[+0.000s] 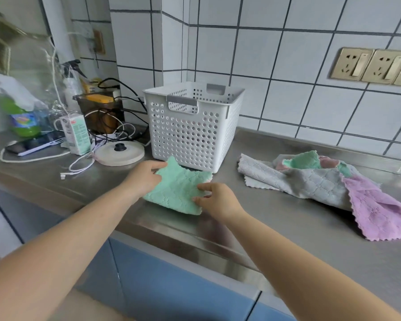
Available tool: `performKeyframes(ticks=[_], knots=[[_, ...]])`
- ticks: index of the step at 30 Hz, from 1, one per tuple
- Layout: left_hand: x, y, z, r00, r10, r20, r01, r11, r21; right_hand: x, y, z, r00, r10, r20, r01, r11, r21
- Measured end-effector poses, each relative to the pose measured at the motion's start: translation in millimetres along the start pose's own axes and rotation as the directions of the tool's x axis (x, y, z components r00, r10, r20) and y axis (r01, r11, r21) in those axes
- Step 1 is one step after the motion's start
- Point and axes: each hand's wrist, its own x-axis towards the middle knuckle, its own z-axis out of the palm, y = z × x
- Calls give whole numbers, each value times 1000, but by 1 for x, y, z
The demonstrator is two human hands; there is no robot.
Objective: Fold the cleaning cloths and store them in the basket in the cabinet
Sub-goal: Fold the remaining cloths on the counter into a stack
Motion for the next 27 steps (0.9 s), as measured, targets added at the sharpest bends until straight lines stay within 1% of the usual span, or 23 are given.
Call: performKeyframes(ticks=[2, 4, 6, 9, 12, 14, 16, 18, 20, 23, 25, 27], knots=[[0, -11, -6, 1000, -20, 6, 19, 998, 51, 4, -3, 8, 1000, -15, 28, 17, 998, -60], [0, -20, -7, 998, -32, 48, 26, 993, 116, 4, -4, 14, 998, -43, 51, 51, 983, -179], [0, -26, -6, 996, -30, 84, 12, 979, 203, 3, -3, 16, 997, -62, 49, 72, 966, -247], [0, -28, -5, 994, -25, 105, -9, 952, 307, 6, -1, 17, 996, -78, 39, 85, 960, -268], [-2, -25, -4, 995, 18, 94, -51, 932, 359, 6, 1, 17, 997, -76, 30, 81, 966, -244], [-5, -20, -2, 996, 66, 57, -82, 928, 364, 3, 3, 14, 997, -80, 4, 79, 973, -216], [-6, -11, 0, 989, 142, 33, -145, 925, 350, 0, 6, 5, 995, -96, -40, 88, 979, -182], [-5, 5, 10, 974, 224, 40, -225, 919, 323, -4, 13, -14, 992, -102, -78, 87, 981, -173], [-3, 28, 29, 952, 302, 53, -304, 906, 294, -10, 24, -39, 989, -77, -125, 53, 981, -189], [1, 76, 76, 883, 460, 96, -468, 848, 248, -23, 60, -91, 959, -32, -282, -26, 980, -199], [0, 101, 103, 841, 520, 147, -541, 810, 227, -33, 82, -117, 940, 25, -339, -100, 974, -204], [-2, 126, 133, 801, 561, 210, -596, 779, 194, -46, 108, -143, 907, 88, -411, -196, 954, -229]])
